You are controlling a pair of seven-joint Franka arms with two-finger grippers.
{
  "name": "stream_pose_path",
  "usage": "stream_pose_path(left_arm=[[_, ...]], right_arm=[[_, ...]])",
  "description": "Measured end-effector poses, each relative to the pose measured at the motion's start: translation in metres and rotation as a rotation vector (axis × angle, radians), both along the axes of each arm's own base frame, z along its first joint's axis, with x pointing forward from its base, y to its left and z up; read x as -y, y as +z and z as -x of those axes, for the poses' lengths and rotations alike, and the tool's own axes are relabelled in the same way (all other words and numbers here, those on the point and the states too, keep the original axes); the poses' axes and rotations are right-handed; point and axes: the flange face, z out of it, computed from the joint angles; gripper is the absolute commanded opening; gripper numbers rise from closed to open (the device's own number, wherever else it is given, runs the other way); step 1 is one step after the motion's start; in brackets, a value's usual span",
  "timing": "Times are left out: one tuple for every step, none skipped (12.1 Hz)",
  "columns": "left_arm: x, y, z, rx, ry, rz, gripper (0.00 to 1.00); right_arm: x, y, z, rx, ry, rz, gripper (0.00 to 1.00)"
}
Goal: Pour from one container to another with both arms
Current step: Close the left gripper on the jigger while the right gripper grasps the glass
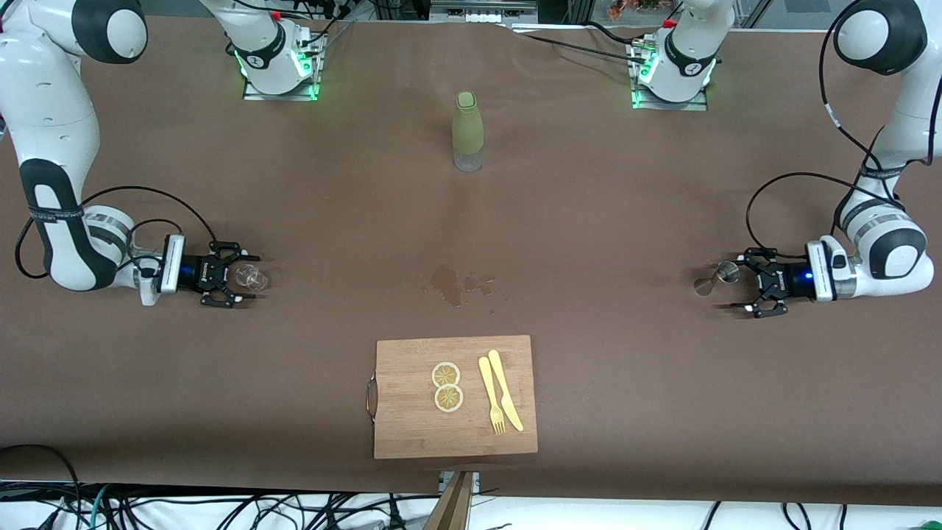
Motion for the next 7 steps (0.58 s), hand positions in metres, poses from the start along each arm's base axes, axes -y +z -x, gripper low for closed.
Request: stream_pose_path(left_arm=[[0.003,-0.004,0.002,0.002,-0.006,0.005,1.00],[0.005,-0.008,0.005,0.000,-0.009,0.010,1.00],[0.007,-0.011,0.008,-0.003,-0.012,0.016,1.00],[0.009,-0.014,0.011,-0.005,-0.014,0.020,1.00],[0.010,-0.015,0.012,-0.006,-0.016,0.023,0.99],[0.012,-0.017,0.014,-0.009,-0.017,0.027,0.99],[0.014,-0.018,0.015,-0.010,-0.020,0.030,0.99]], right_arm=[[0.000,0.000,0.000,-0.001,0.000,0.000,0.72],[0.000,-0.001,0.000,-0.004,-0.001,0.000,0.71],[0.000,-0.001,0.000,-0.007,-0.002,0.000,0.68],[0.000,-0.001,0.000,-0.008,-0.003,0.000,0.66],[0.000,-0.001,0.000,-0.009,-0.003,0.000,0.66],[0.000,-0.001,0.000,-0.011,-0.004,0.000,0.66],[0.000,-0.001,0.000,-0.013,-0.005,0.000,0.63]])
